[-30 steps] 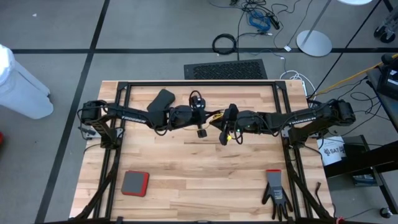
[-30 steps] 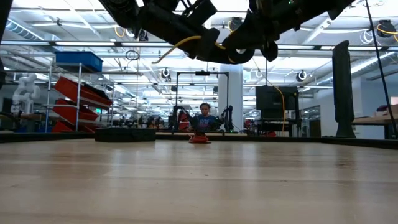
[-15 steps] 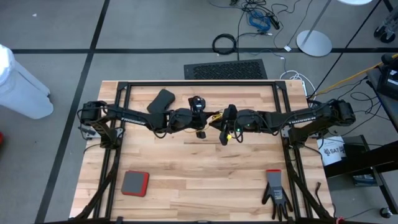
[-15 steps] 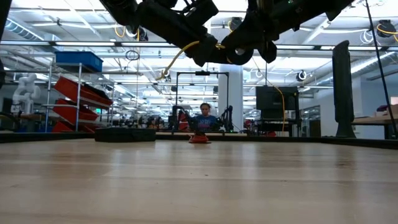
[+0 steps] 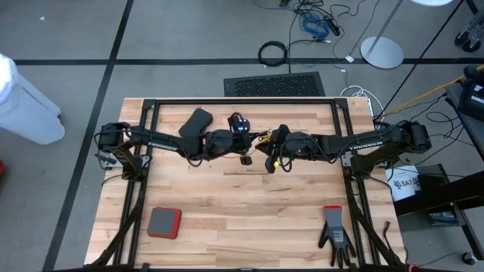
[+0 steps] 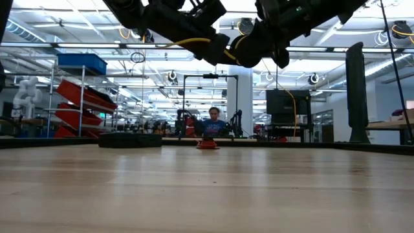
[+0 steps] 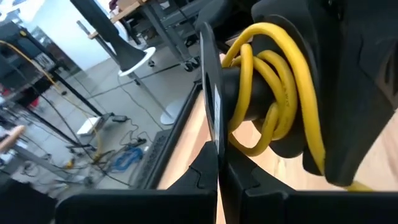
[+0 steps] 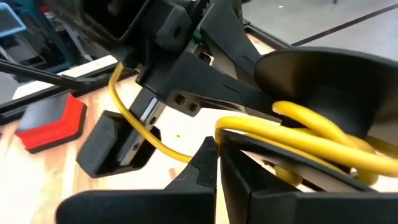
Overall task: Coil cords
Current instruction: Coil the yellow wire onto the black spool
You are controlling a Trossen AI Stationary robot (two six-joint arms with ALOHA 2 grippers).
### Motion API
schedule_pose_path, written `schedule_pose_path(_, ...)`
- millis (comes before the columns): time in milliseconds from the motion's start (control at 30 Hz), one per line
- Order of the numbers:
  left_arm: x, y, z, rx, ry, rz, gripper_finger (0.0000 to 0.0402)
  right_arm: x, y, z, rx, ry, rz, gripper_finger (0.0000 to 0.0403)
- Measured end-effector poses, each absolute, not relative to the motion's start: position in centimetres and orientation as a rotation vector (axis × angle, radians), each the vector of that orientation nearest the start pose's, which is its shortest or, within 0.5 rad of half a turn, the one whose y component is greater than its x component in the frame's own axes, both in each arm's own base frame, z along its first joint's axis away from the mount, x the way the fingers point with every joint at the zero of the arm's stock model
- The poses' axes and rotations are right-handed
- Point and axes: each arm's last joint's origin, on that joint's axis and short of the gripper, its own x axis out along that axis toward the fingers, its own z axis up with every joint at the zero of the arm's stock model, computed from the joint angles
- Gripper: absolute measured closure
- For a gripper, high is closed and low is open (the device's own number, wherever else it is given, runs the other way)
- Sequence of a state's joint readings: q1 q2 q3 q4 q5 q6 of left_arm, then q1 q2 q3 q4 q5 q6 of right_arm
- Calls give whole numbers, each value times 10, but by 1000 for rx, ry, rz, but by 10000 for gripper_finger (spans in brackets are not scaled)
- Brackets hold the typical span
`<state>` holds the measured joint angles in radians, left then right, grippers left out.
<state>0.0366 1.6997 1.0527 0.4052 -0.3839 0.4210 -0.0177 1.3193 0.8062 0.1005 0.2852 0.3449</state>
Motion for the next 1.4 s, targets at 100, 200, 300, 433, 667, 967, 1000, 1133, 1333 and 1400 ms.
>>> schedule_pose_path(100, 377, 25, 243, 433, 318, 359, 402, 284, -14, 253, 254, 357, -379, 402)
schedule_pose_path(200, 377, 24, 243, 402, 308, 339, 402, 284, -13, 253, 222, 365, -375, 402)
schedule_pose_path(300, 377, 25, 243, 370, 301, 323, 402, 284, -13, 252, 189, 376, -370, 402)
schedule_pose_path(433, 377, 27, 243, 310, 289, 303, 402, 284, -12, 252, 141, 388, -360, 402)
schedule_pose_path(667, 377, 36, 242, 147, 262, 248, 402, 283, -10, 250, 48, 420, -346, 402)
schedule_pose_path(967, 378, 45, 245, -51, 208, 178, 402, 280, -6, 245, -57, 485, -384, 403)
schedule_pose_path(1000, 378, 46, 246, -52, 204, 176, 402, 280, -5, 246, -67, 484, -394, 403)
schedule_pose_path(1133, 378, 46, 246, -81, 201, 159, 402, 280, 0, 245, -104, 492, -400, 403)
schedule_pose_path(1333, 377, 48, 245, -116, 209, 130, 402, 277, 6, 242, -152, 534, -422, 403)
schedule_pose_path(1400, 377, 48, 244, -125, 220, 127, 402, 275, 9, 240, -174, 557, -439, 403)
